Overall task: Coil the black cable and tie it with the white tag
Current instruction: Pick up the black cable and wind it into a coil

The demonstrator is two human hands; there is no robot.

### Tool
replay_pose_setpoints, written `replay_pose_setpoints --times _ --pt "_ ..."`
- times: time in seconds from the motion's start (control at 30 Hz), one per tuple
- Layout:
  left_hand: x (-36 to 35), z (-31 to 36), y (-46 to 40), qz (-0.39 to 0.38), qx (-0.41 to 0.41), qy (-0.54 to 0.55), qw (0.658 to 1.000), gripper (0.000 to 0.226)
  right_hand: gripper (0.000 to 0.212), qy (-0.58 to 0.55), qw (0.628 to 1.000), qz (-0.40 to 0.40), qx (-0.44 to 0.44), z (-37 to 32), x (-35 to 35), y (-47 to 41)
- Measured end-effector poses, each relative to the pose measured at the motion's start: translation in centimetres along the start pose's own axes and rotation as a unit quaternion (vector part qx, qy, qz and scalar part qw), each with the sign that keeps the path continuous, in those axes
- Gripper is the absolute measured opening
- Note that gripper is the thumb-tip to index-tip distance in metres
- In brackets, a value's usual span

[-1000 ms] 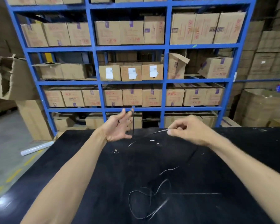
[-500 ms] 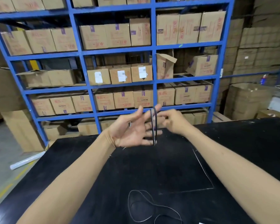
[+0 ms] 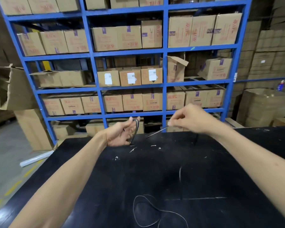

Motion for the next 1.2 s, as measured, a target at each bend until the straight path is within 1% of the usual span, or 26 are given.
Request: replay_pose_setpoints --times 0.03,0.1,0.17,0.2,0.27,0.33,0.37,0.43,0.47,0.53,0.6,0.67,0.73,0.87,0.93,1.0,1.1,1.17,1.2 --pt "-0.7 -0.5 0.0 -0.020 0.029 -0.022 0.999 0.050 0.005 0.018 1.000 0.010 0.016 -0.4 0.8 -0.7" --pt "-2.6 -1.3 0.0 -0.094 0.082 -0.038 0.992 0.053 0.011 0.042 0.997 0.033 0.051 -1.0 1.6 -2.2" --pt "-5.0 -2.0 0.5 -0.180 0.109 -0.076 0.975 0.055 0.016 0.022 0.996 0.059 0.068 -0.9 1.5 -3.3" --pt "-6.0 -2.2 0.7 -0.220 0.110 -0.080 0.966 0.052 0.016 0.006 0.995 0.070 0.068 -0.6 1.2 -3.6" --pt "-7.4 -1.8 1.7 -0.266 0.097 -0.054 0.957 0.050 0.014 -0.016 0.995 0.077 0.061 0.6 0.0 -3.7" --pt "-8.0 -0.6 2.8 -0.300 0.050 0.009 0.953 0.054 0.011 -0.039 0.996 0.070 0.039 2.0 -2.0 -3.3" --pt "-8.0 0.2 3.3 -0.306 0.013 0.058 0.950 0.056 0.011 -0.059 0.996 0.059 0.022 2.6 -3.1 -2.9" --pt "-7.7 2.1 3.7 -0.300 -0.066 0.147 0.940 0.057 0.027 -0.101 0.994 0.043 -0.005 3.2 -5.7 -1.9" --pt "-7.5 3.0 3.8 -0.279 -0.100 0.172 0.939 0.056 0.032 -0.114 0.993 0.039 -0.015 3.2 -7.0 -1.2" --pt "-6.6 4.6 3.6 -0.200 -0.153 0.182 0.950 0.053 0.034 -0.129 0.991 0.020 -0.026 2.9 -9.0 0.3" --pt "-5.1 5.6 3.2 -0.115 -0.178 0.182 0.960 0.051 0.036 -0.130 0.991 -0.007 -0.021 2.6 -9.9 1.8" --pt "-3.2 5.8 2.7 -0.055 -0.175 0.177 0.967 0.051 0.032 -0.129 0.991 -0.017 -0.021 2.7 -9.4 2.6" --pt "-1.4 5.3 2.1 -0.014 -0.153 0.162 0.975 0.051 0.026 -0.108 0.994 -0.020 -0.026 2.5 -7.8 2.7" --pt "1.2 2.5 1.2 0.036 -0.071 0.077 0.994 0.053 0.010 -0.039 0.998 -0.039 -0.010 1.3 -3.2 2.1" --pt "1.3 0.9 0.6 0.030 -0.033 0.031 0.999 0.054 0.009 -0.024 1.000 -0.012 0.009 0.4 -0.9 1.1" --pt "0.0 -0.3 0.6 0.001 0.009 -0.016 1.000 0.048 0.010 0.003 0.999 0.036 0.036 -0.6 1.0 -0.1" --pt "-3.3 -1.4 0.7 -0.105 0.069 -0.063 0.990 0.049 0.010 0.026 0.991 0.099 0.085 -1.7 2.3 -1.9" --pt "-5.5 -1.7 0.9 -0.188 0.092 -0.108 0.972 0.054 0.013 0.009 0.987 0.122 0.100 -1.6 2.3 -3.2" --pt "-6.6 -1.6 1.2 -0.233 0.099 -0.110 0.961 0.055 0.013 0.002 0.987 0.124 0.101 -1.4 2.1 -3.7"
Point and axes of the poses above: each hand's wrist, its own y-axis away from the middle knuckle, its own x-axis out of the back of the hand, z = x × y, the point moved 1 cm from there along -y, towards the middle knuckle, and after that the axes turned 5 degrees about z, right-handed, at the moved point
